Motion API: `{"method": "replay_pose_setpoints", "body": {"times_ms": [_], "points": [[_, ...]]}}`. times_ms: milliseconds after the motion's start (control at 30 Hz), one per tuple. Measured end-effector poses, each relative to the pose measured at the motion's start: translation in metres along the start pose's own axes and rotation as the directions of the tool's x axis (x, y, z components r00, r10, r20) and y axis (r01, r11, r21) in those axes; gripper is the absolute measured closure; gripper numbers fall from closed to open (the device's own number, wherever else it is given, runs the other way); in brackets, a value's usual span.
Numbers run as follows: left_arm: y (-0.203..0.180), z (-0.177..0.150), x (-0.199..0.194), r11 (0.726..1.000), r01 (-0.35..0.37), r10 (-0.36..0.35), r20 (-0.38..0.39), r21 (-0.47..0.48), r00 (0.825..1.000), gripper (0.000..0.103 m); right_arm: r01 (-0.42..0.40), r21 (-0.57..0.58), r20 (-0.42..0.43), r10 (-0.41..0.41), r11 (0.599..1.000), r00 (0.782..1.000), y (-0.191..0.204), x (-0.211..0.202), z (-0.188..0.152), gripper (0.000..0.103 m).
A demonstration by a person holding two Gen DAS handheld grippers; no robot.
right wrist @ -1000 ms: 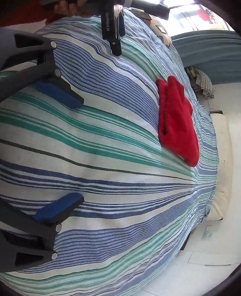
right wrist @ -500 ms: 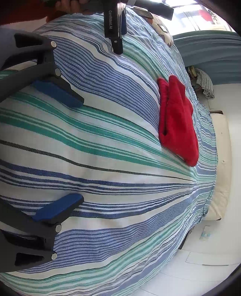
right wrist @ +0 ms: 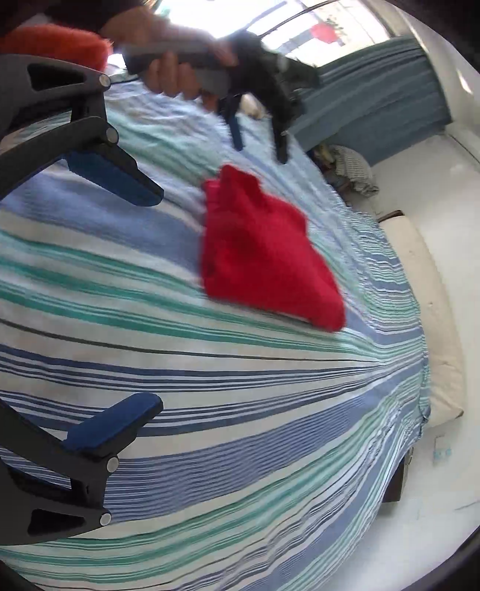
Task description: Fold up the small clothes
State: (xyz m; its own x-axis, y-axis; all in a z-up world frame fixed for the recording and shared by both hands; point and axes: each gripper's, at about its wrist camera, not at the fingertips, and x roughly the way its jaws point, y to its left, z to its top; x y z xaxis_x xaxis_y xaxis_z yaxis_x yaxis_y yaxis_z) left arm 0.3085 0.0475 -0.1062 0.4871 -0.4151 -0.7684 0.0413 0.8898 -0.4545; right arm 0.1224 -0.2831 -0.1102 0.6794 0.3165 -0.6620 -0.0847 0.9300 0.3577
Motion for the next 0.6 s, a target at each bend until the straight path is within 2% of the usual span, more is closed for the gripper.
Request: {"method": "replay_pose_setpoints", "body": {"times_ms": [67, 133, 200, 267, 300, 333, 367, 400, 433, 467, 500, 533, 600], "points": [[0.004, 0.012, 0.025, 0.998, -0.064, 0.064, -0.034, 0.003, 0.997, 0.001, -0.060, 0.072, 0.021, 0.059, 0.996, 0.998, -0.013, 0.022, 0.044, 0.003], [0.010, 0.017, 0.045, 0.994, -0.110, 0.109, -0.073, -0.002, 0.991, 0.001, -0.130, 0.125, 0.000, 0.131, 0.984, 0.991, -0.023, 0.059, 0.081, 0.003], [0.018, 0.020, 0.058, 0.991, -0.136, 0.135, -0.102, -0.010, 0.986, 0.001, -0.169, 0.181, -0.042, 0.180, 0.969, 0.983, -0.032, 0.099, 0.104, 0.003], [0.022, 0.022, 0.064, 0.991, -0.132, 0.129, -0.109, -0.022, 0.986, 0.001, -0.226, 0.254, -0.079, 0.253, 0.940, 0.964, -0.036, 0.139, 0.113, 0.004], [0.022, 0.022, 0.065, 0.992, -0.124, 0.121, -0.105, -0.027, 0.987, 0.001, -0.242, 0.292, -0.101, 0.281, 0.925, 0.954, -0.037, 0.159, 0.114, 0.008], [0.021, 0.022, 0.066, 0.992, -0.120, 0.116, -0.104, -0.027, 0.988, 0.001, -0.252, 0.322, -0.123, 0.305, 0.912, 0.945, -0.037, 0.176, 0.113, 0.019], [0.019, 0.023, 0.068, 0.992, -0.122, 0.119, -0.110, -0.024, 0.987, 0.004, -0.250, 0.331, -0.147, 0.312, 0.910, 0.939, -0.033, 0.191, 0.110, 0.025], [0.016, 0.023, 0.072, 0.992, -0.122, 0.119, -0.119, -0.014, 0.986, 0.024, -0.222, 0.304, -0.169, 0.281, 0.926, 0.945, -0.025, 0.200, 0.109, 0.042], [0.012, 0.022, 0.074, 0.993, -0.115, 0.114, -0.127, 0.005, 0.985, 0.037, -0.175, 0.241, -0.188, 0.223, 0.955, 0.957, -0.013, 0.205, 0.109, 0.058], [0.008, 0.022, 0.074, 0.995, -0.094, 0.096, -0.133, 0.019, 0.986, 0.064, -0.123, 0.168, -0.199, 0.155, 0.978, 0.968, 0.000, 0.205, 0.110, 0.060], [0.003, 0.022, 0.071, 0.995, -0.099, 0.102, -0.131, 0.029, 0.986, 0.076, -0.079, 0.104, -0.195, 0.098, 0.991, 0.976, 0.013, 0.202, 0.112, 0.065], [-0.002, 0.022, 0.066, 0.993, -0.110, 0.114, -0.119, 0.041, 0.986, 0.082, -0.050, 0.058, -0.179, 0.059, 0.997, 0.982, 0.023, 0.196, 0.115, 0.069], [-0.011, 0.026, 0.050, 0.992, -0.105, 0.111, -0.088, 0.070, 0.990, 0.086, -0.038, -0.003, -0.132, 0.037, 0.999, 0.991, 0.042, 0.179, 0.122, 0.072]]}}
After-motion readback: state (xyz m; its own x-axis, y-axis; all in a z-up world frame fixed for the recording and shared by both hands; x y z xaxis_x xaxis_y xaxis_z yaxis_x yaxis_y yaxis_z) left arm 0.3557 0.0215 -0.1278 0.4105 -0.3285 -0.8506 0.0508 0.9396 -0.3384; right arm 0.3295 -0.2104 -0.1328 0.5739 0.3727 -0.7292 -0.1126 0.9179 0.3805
